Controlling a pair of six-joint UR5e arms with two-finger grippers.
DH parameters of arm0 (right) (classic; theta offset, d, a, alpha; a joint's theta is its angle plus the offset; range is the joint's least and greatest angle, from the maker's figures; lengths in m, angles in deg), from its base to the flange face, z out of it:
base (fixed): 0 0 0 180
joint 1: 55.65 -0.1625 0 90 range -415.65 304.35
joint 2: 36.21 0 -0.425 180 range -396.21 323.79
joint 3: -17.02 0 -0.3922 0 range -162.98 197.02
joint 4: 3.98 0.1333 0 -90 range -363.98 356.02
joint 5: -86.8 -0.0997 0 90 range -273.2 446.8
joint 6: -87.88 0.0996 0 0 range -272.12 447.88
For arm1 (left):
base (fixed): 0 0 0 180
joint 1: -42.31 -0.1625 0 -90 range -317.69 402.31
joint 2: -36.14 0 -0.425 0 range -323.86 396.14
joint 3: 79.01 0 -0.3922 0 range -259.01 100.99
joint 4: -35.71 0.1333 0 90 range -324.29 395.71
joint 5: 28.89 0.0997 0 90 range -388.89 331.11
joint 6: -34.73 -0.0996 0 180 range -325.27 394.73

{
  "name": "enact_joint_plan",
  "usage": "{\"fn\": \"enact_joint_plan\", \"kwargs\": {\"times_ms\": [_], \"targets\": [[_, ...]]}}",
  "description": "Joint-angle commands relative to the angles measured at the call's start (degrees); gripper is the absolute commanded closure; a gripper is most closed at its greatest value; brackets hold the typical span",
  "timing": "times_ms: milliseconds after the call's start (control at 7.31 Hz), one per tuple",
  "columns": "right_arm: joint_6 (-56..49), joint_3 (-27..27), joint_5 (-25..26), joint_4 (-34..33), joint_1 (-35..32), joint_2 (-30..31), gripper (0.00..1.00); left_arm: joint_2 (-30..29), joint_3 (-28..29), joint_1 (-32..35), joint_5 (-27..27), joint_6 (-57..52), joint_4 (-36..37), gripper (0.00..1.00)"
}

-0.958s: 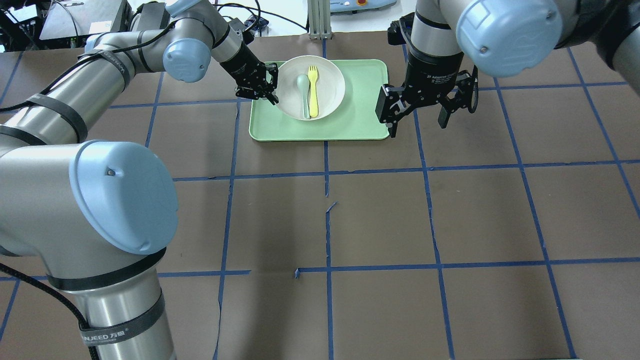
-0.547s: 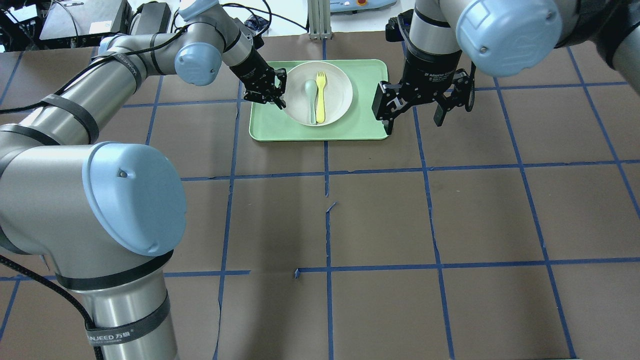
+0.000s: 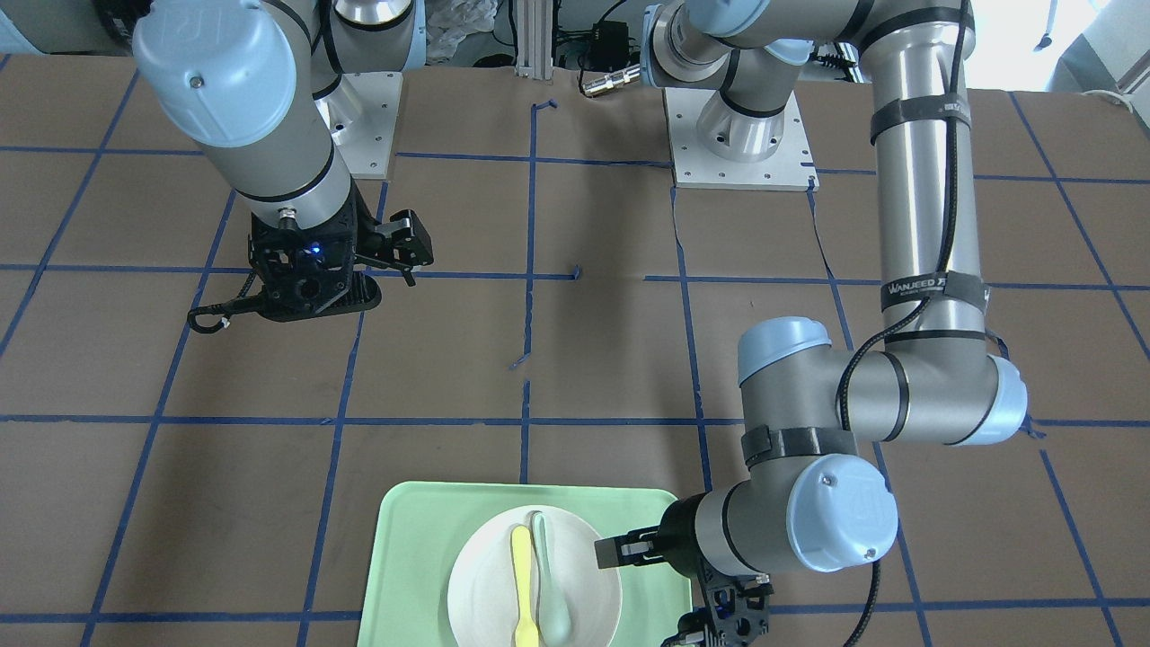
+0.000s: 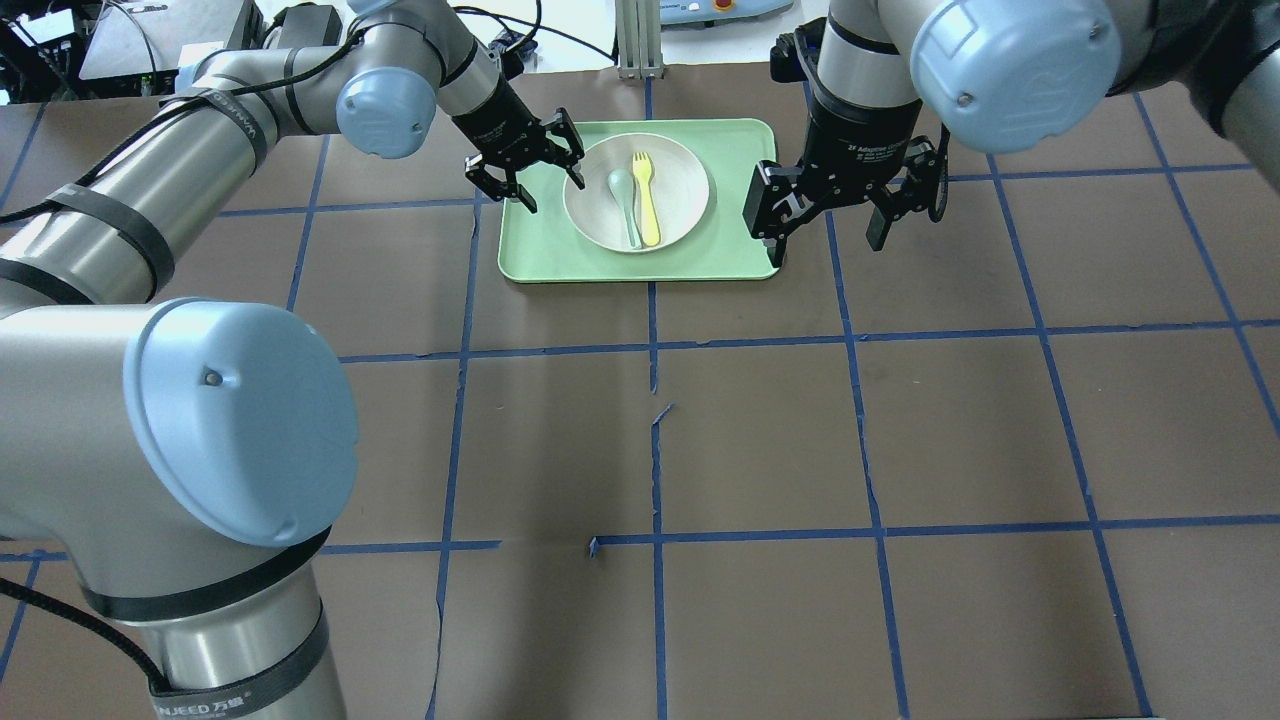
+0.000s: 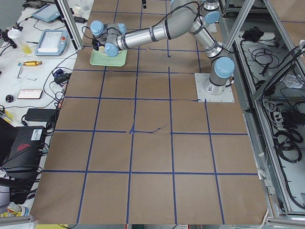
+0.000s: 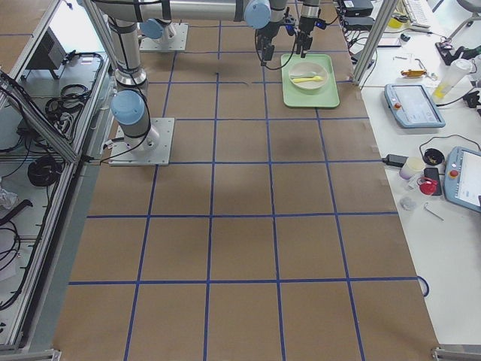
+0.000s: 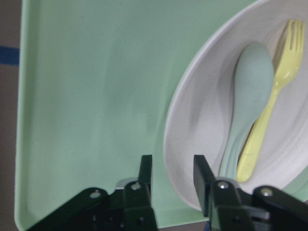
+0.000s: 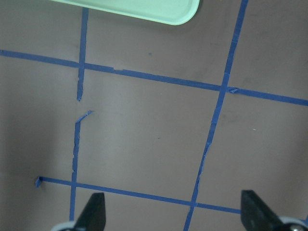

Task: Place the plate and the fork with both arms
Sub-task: 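Release the plate and lift the left gripper while the right gripper moves over it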

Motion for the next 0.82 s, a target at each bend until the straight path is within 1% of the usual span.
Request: {"fn": "enact_joint_plan", "kwargs": {"times_ms": [0,137,274,411,547,684], "targets": [[0.40,-0.30,-0.17,-8.91,-0.07,-2.63,0.00,6.64,-5.24,-1.98,15.65,-7.09,-2.66,0.00],[7.71,-1.96,-4.00,-15.85,-0.15,-7.53,0.00,9.63,-8.49,-4.25,15.97,-7.49,-2.94,0.00],[8.83,-5.02,-5.34,-17.83,-0.68,-11.67,0.00,13.58,-10.35,-6.36,16.93,-7.49,-6.08,0.00],[8.84,-8.18,-5.36,-18.03,-1.20,-15.27,0.05,16.58,-10.72,-7.86,18.77,-7.49,-8.46,0.00],[9.62,-11.08,-5.44,-20.64,-2.78,-19.57,0.10,18.35,-10.90,-8.31,20.44,-7.76,-10.13,0.00],[11.63,-13.72,-5.36,-23.54,-3.75,-23.79,0.18,19.24,-11.51,-8.40,21.85,-7.76,-10.15,0.00]]}}
